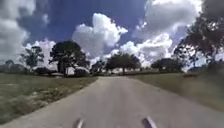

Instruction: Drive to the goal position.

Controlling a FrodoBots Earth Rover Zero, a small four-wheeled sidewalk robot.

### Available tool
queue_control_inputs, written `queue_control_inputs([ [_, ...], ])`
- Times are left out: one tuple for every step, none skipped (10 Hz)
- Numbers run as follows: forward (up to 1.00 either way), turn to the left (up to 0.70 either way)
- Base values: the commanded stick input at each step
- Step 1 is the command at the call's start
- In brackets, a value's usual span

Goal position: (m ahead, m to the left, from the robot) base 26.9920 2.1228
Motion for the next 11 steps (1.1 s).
queue_control_inputs([
  [0.7,0.0],
  [0.7,0.0],
  [0.7,0.0],
  [0.7,0.0],
  [0.7,0.0],
  [0.7,0.0],
  [0.7,0.0],
  [0.7,0.0],
  [0.7,0.16],
  [0.7,0.35],
  [0.7,0.35],
])
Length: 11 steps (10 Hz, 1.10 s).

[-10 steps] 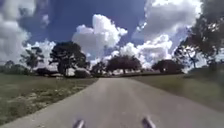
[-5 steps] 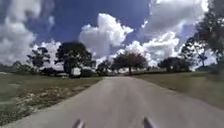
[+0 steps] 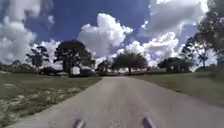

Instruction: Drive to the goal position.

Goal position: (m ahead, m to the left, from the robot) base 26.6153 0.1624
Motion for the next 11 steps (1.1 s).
queue_control_inputs([
  [0.7,0.35],
  [0.7,0.35],
  [0.7,0.0],
  [0.7,0.0],
  [0.7,0.0],
  [0.7,0.0],
  [0.7,0.0],
  [0.7,0.0],
  [0.7,0.0],
  [0.7,0.0],
  [0.7,0.0],
])
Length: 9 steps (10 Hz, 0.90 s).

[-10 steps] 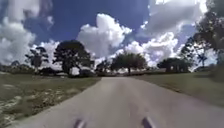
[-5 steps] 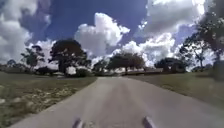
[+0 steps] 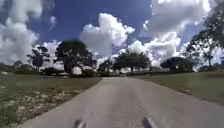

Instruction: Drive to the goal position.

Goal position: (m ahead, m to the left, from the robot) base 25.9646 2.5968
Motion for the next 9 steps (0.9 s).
queue_control_inputs([
  [0.7,0.0],
  [0.7,0.0],
  [0.7,0.0],
  [0.7,0.0],
  [0.7,0.0],
  [0.7,0.0],
  [0.7,0.0],
  [0.7,0.0],
  [0.7,0.0],
])
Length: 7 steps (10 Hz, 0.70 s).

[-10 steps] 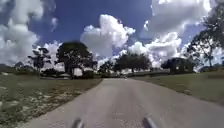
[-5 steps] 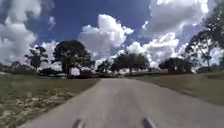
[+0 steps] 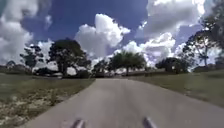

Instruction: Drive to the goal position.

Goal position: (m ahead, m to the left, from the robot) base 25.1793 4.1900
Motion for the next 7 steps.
queue_control_inputs([
  [0.7,0.0],
  [0.7,0.0],
  [0.7,0.0],
  [0.7,0.0],
  [0.7,0.0],
  [0.7,0.0],
  [0.7,0.0],
])
